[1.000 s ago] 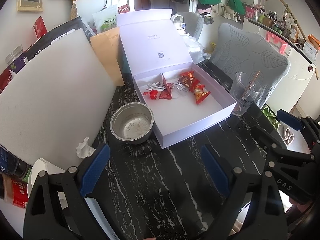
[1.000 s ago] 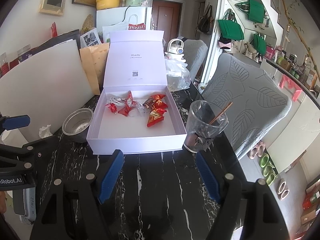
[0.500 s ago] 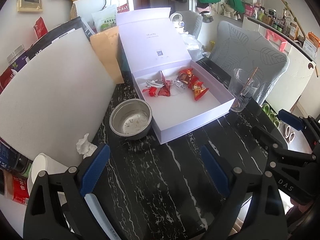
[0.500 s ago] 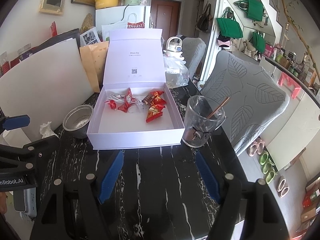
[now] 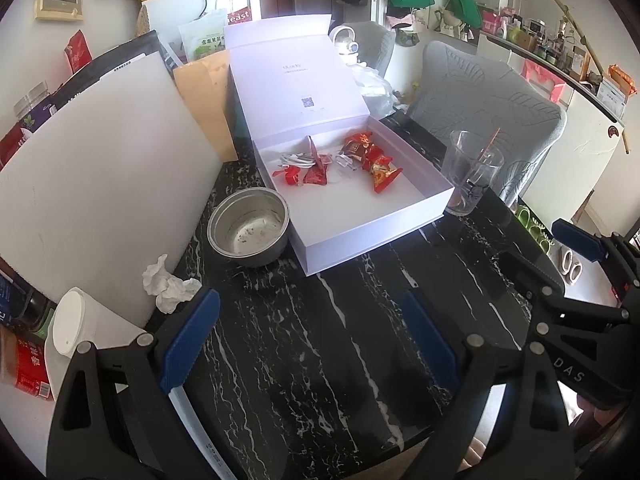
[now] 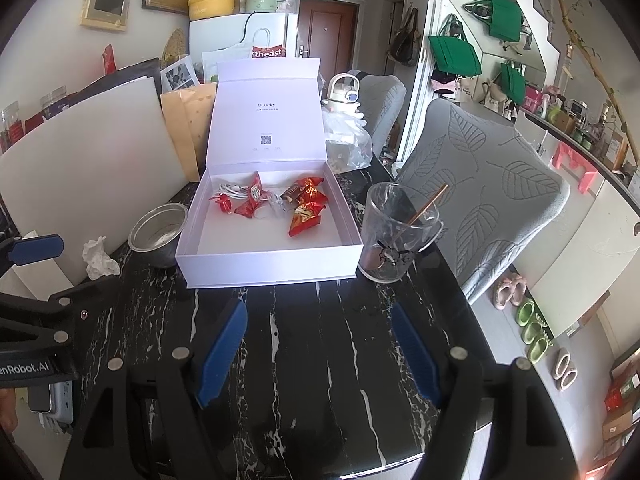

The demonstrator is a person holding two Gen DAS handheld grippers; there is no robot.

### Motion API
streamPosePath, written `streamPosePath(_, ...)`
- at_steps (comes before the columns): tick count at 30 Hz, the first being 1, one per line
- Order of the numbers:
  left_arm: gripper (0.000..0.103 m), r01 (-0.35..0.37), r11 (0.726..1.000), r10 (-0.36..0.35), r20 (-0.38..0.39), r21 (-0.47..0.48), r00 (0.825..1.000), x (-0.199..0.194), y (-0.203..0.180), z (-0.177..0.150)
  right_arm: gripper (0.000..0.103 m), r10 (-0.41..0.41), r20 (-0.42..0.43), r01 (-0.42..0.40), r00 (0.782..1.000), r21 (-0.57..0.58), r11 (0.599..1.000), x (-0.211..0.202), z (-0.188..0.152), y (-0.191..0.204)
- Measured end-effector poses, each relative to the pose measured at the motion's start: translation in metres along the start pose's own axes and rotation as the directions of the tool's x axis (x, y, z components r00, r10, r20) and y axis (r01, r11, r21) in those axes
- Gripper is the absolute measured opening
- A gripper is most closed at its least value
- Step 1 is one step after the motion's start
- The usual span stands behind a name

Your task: Organize objects

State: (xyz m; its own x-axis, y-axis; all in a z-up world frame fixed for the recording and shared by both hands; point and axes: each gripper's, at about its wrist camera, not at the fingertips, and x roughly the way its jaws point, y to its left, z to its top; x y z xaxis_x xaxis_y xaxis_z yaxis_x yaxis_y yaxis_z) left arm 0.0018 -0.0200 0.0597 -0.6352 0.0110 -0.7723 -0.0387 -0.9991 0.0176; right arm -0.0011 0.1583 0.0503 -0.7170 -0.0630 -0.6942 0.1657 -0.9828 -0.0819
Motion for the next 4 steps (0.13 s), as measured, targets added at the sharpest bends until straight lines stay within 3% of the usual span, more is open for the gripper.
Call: streamPosePath(4, 0.092, -0.007, 1.0, 0.007, 0.0, 0.0, 1.0, 0.0018, -0.0022, -0.0039, 0.076, -0.005, -0.015, 0.006, 1.0, 0.009, 1.0, 0.0038, -0.0062, -0.0027)
